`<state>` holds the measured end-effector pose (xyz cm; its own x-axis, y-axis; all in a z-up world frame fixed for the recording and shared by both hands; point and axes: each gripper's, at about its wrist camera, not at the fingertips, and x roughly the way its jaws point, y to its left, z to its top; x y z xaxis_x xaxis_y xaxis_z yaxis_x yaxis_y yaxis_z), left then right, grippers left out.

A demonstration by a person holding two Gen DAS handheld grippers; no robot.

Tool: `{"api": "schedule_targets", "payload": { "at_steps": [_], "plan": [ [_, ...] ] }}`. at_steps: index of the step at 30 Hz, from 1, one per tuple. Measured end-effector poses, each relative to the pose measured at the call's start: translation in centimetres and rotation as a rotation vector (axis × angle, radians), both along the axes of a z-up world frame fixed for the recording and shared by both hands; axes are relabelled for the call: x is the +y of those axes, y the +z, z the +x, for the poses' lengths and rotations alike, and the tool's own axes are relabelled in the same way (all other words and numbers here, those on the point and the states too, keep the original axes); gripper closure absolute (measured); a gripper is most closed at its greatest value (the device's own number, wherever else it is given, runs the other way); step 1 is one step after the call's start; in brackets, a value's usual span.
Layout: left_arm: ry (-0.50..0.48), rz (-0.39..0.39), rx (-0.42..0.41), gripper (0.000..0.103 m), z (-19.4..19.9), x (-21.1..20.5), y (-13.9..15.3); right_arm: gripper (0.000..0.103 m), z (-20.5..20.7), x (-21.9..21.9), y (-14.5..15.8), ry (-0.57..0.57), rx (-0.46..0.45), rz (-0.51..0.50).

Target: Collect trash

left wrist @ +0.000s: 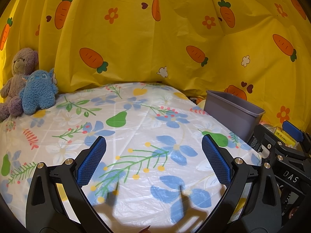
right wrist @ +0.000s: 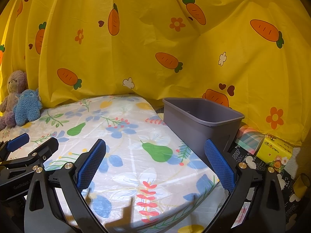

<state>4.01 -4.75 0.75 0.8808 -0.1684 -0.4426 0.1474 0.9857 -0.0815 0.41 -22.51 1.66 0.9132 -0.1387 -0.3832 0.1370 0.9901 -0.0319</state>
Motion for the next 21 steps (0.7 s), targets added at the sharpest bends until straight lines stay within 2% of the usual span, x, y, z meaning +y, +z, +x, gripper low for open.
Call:
{"api": "schedule_targets", "payload": {
  "at_steps": [21],
  "plan": [
    [-0.003, -0.002, -0.001, 0.006, -0.17, -0.27, 0.19, 0.006, -0.02, -0.08, 0.03, 0.001, -0.001, 0.003]
  ]
}}
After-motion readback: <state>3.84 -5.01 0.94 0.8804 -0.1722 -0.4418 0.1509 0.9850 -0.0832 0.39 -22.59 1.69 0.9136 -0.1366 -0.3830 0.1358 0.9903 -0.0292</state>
